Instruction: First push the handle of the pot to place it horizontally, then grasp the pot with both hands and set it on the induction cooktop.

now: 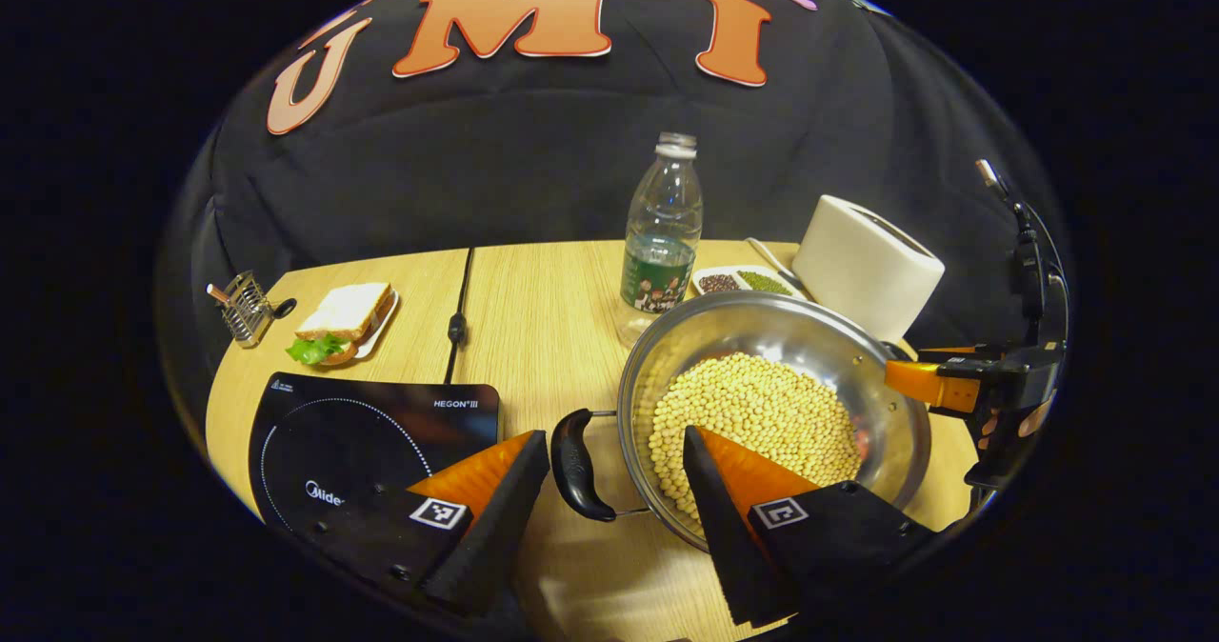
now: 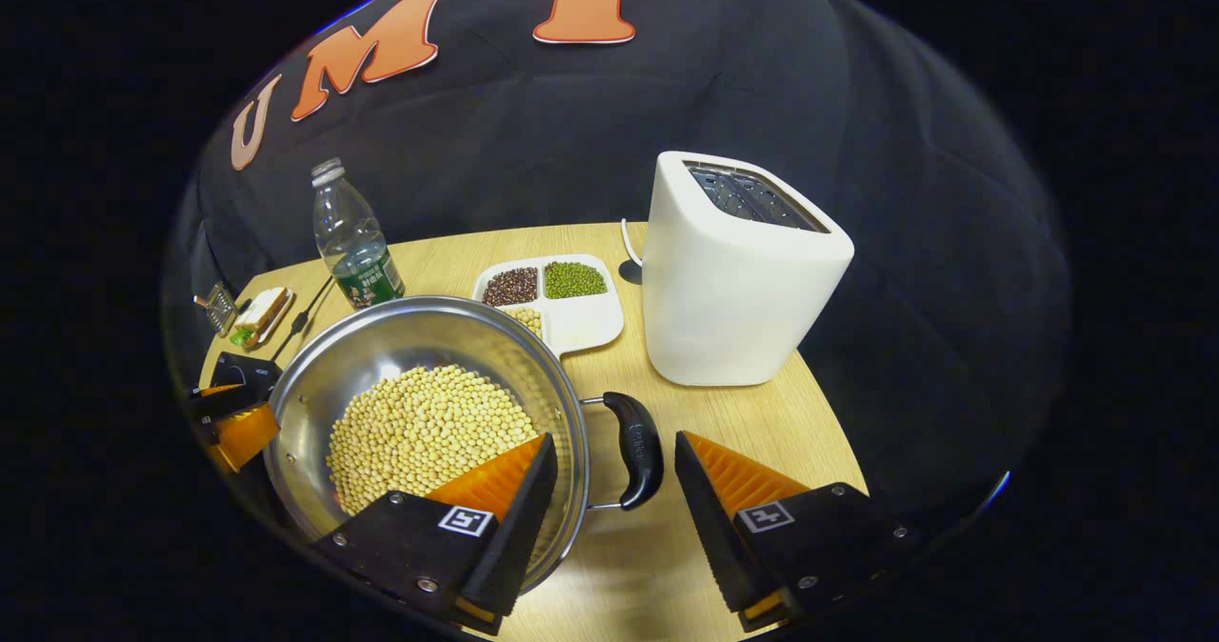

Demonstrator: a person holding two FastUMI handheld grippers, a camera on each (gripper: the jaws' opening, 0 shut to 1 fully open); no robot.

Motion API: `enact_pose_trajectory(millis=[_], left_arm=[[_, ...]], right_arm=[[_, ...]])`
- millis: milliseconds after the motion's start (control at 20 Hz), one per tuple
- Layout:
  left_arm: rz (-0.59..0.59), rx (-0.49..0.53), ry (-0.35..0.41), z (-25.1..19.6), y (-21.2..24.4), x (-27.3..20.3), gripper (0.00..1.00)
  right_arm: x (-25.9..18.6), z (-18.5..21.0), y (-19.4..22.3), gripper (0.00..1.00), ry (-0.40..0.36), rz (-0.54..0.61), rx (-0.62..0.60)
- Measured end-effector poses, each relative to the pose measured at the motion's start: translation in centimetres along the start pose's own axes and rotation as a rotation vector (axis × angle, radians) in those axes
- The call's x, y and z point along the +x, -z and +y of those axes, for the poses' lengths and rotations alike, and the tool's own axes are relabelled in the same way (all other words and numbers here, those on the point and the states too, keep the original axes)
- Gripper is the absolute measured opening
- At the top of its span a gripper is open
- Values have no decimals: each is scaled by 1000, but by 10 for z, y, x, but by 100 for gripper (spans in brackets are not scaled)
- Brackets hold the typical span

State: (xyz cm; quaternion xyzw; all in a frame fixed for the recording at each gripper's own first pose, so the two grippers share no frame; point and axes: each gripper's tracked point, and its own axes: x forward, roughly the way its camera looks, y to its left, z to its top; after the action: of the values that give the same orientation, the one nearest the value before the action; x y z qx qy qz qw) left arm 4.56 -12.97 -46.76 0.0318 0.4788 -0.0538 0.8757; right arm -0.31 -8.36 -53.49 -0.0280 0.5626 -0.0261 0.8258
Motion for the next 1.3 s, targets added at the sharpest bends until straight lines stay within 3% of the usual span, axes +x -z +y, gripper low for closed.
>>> enact_pose_trajectory(millis=[300, 500, 600, 900, 1250, 1300], left_arm=[[74, -30, -20, 0, 22, 31, 89], [67, -16, -45, 7, 22, 47, 92], [74, -18, -47, 5, 25, 51, 82], [33, -30, -80, 9, 19, 62, 84], [7, -69, -95, 14, 13, 57, 75], [5, -72, -94, 15, 12, 53, 77]], right_arm=[[17, 2, 4, 79, 10, 6, -21], [26, 8, 8, 78, -7, 22, -10], [30, 11, 7, 76, -9, 16, -11], [29, 9, 8, 76, 9, 20, 0], [21, 14, 17, 67, 43, 13, 19], [22, 15, 17, 67, 47, 6, 24]])
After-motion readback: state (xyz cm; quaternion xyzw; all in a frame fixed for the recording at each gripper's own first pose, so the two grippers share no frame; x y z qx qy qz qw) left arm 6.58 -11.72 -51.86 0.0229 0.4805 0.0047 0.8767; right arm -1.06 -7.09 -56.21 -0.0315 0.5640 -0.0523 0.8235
